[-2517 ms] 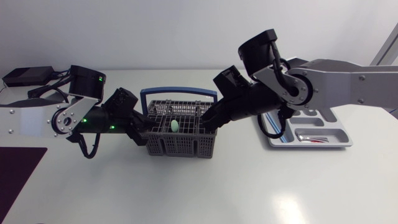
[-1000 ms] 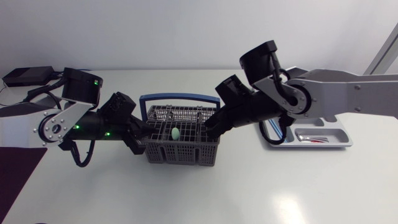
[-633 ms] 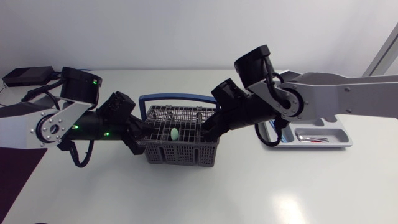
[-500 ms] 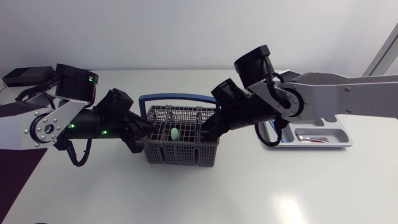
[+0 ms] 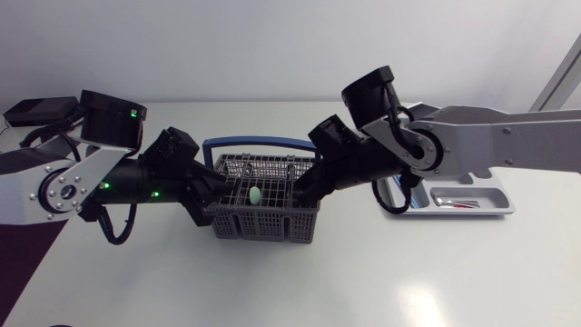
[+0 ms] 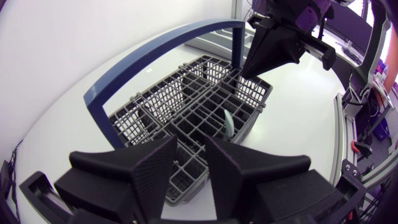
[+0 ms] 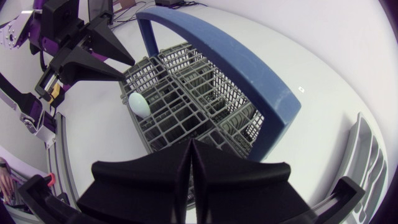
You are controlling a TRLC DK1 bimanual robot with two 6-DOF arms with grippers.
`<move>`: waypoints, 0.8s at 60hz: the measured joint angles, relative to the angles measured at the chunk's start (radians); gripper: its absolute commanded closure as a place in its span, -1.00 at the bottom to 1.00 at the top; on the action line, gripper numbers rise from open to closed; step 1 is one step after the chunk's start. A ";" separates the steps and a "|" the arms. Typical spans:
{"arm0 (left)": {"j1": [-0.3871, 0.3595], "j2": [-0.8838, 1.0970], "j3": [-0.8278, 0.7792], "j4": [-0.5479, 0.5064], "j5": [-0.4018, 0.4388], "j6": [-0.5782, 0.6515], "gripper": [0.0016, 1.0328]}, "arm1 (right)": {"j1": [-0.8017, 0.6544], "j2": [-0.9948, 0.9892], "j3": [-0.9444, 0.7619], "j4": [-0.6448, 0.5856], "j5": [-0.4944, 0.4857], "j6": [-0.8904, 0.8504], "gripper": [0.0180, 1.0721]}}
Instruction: Unload the cutlery basket into the drawer organizer.
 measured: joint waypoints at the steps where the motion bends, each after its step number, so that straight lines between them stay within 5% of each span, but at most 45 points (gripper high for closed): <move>1: -0.003 0.000 0.000 0.000 -0.001 0.000 0.80 | 0.000 0.000 0.000 0.000 0.000 0.000 0.89; 33: -0.008 0.094 -0.010 0.049 -0.018 0.000 0.83 | -0.008 0.010 -0.059 0.060 0.007 -0.007 0.89; 48: -0.008 0.053 -0.009 -0.005 -0.019 -0.001 0.83 | -0.008 -0.011 -0.058 0.029 0.011 -0.007 0.89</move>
